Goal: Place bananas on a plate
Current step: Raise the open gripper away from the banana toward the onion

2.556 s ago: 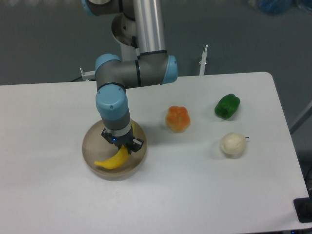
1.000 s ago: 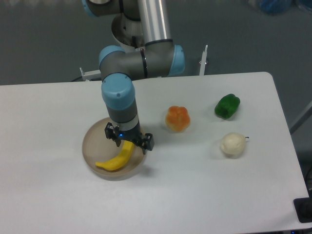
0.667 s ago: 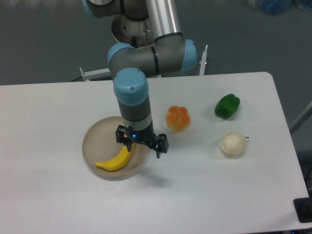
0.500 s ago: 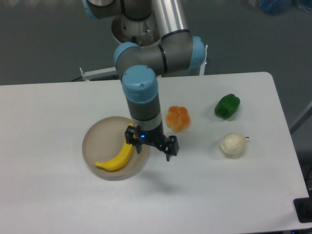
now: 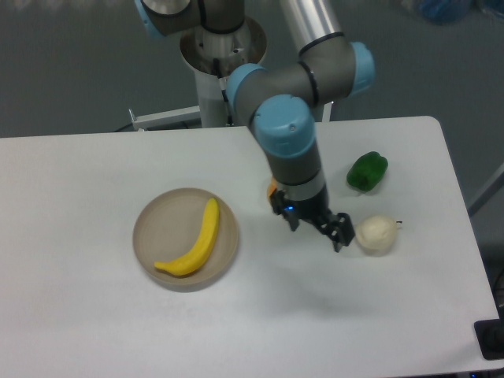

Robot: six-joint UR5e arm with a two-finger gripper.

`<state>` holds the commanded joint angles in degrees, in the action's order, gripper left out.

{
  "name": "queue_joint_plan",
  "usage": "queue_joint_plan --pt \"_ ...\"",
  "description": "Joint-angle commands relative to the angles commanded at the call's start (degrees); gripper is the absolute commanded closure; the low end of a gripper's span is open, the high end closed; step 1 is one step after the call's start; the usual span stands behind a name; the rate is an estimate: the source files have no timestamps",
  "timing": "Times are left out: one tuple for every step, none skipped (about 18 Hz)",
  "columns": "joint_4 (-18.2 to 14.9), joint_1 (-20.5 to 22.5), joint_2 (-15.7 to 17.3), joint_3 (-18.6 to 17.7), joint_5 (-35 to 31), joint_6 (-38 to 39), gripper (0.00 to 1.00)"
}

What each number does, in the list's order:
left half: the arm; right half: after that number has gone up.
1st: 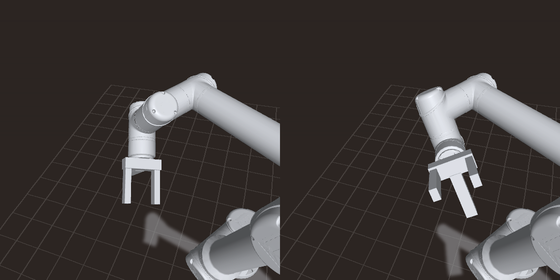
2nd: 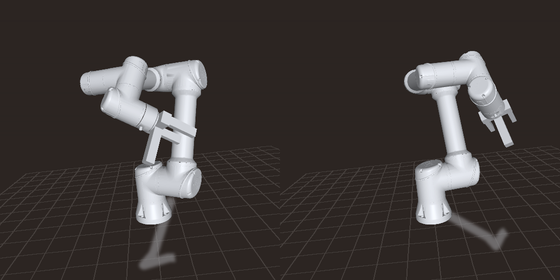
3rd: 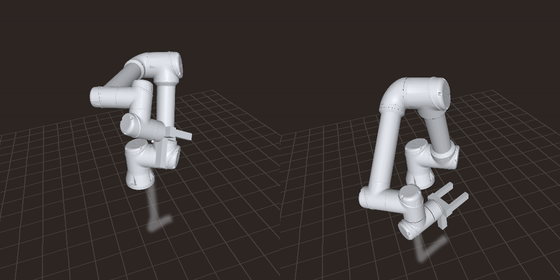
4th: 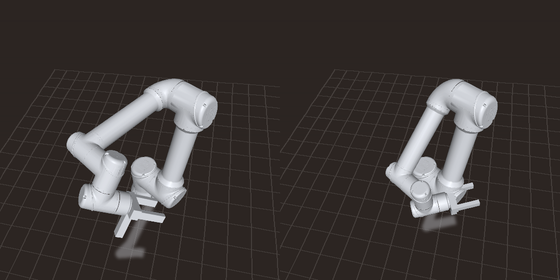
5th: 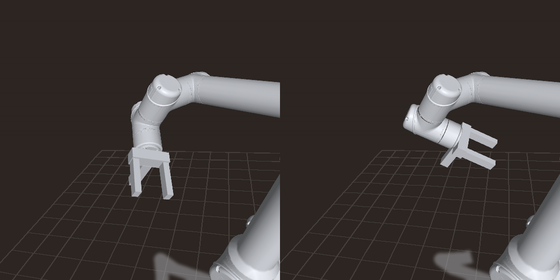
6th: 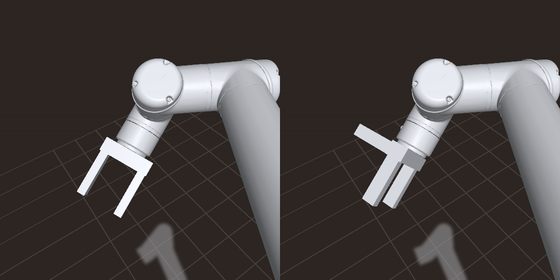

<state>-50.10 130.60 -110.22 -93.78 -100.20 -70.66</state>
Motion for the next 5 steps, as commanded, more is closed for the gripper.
queue_joint_plan --pt "0.0 0.3 0.0 0.3 0.1 -0.5 0.0" --pt "0.0 0.7 0.2 0.7 0.3 -1.3 0.0" --pt "-0.1 0.8 0.1 1.1 0.5 -1.6 0.0" --pt "0.0 0.8 0.1 1.3 0.5 -1.7 0.0" --pt "-0.1 0.8 0.1 1.4 0.6 -1.6 0.0"
